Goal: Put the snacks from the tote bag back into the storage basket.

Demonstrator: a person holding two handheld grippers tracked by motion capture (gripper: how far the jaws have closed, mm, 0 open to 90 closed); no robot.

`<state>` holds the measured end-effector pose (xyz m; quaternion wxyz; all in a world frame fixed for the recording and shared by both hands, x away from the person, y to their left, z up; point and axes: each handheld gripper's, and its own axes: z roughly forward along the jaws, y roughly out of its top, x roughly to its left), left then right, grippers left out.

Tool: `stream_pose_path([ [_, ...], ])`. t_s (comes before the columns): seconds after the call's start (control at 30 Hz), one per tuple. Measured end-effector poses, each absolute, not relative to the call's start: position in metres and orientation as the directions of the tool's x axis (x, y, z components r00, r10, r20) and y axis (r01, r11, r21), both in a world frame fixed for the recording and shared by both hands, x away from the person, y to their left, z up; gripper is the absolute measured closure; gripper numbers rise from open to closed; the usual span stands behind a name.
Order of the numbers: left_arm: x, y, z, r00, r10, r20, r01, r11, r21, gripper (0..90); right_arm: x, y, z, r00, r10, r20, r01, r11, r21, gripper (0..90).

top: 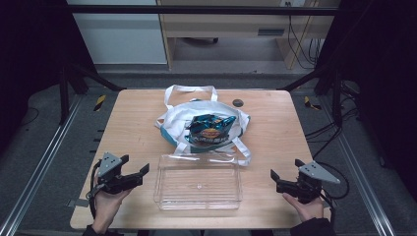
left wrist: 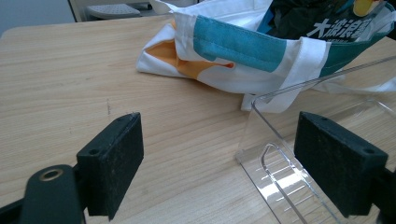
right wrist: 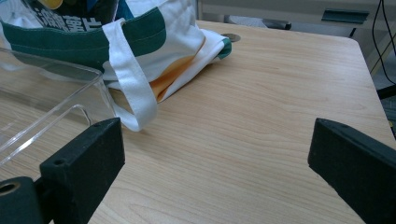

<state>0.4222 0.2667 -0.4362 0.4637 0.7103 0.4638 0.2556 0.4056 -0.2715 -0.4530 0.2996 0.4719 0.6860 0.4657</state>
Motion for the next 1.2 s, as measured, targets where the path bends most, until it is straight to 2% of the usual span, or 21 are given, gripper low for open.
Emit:
stream_pose_path([
  [1.2, 0.426, 0.24, -0.428, 0.486, 0.871, -0.076, 0.402, -0.146, 0.904, 17.8, 0.408, -0.27, -0.454, -0.38, 0.925, 0.019, 0.376, 0.136, 0.917, 3.9],
])
